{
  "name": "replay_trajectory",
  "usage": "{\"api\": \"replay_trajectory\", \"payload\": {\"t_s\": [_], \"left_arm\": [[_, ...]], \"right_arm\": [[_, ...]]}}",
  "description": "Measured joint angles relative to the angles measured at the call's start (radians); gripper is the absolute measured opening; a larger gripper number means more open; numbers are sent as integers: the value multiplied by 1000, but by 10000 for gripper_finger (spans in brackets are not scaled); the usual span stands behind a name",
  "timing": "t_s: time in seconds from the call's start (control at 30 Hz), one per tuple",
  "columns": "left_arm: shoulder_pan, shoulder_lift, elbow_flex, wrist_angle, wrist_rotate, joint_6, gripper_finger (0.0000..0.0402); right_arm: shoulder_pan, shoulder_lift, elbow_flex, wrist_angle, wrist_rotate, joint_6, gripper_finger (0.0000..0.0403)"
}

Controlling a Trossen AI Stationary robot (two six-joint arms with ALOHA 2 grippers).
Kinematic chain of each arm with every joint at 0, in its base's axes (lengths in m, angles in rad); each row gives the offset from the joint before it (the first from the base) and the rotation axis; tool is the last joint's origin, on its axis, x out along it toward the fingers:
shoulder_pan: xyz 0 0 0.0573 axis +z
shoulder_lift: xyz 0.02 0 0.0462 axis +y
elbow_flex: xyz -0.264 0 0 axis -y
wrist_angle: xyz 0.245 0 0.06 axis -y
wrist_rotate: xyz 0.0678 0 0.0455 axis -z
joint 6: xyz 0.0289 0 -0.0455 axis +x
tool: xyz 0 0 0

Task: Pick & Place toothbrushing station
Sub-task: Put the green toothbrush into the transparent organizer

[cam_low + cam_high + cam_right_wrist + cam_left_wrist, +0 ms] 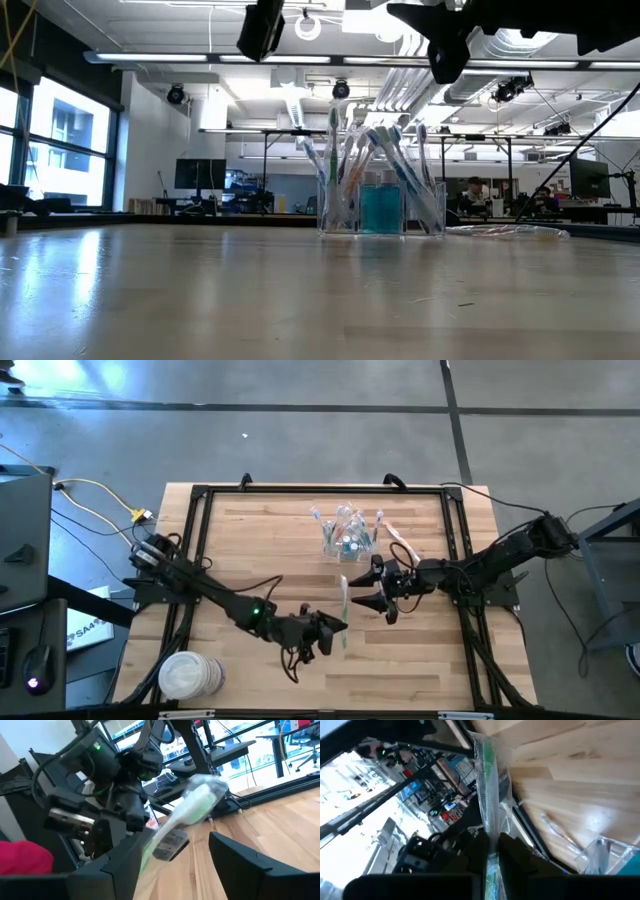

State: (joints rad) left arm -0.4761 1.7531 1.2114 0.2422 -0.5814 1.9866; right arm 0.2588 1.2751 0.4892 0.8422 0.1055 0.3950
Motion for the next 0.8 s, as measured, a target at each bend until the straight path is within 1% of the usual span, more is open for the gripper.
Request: {"api": "replay_trajectory", "payload": {"t_s": [0.3,0.43,0.7,0.8], "left_arm": [[20,0,0,2,28,24,31],[41,0,0,7,60,25,31],[58,0,0,24,80,15,31],[58,0,0,23,87,0,31]], "right_arm": [[0,0,0,0,-1,2,222],[0,22,0,10,-1,2,222],[-13,71,0,101,-4,-26,222],[-24,71,0,99,-12,-26,221]]}}
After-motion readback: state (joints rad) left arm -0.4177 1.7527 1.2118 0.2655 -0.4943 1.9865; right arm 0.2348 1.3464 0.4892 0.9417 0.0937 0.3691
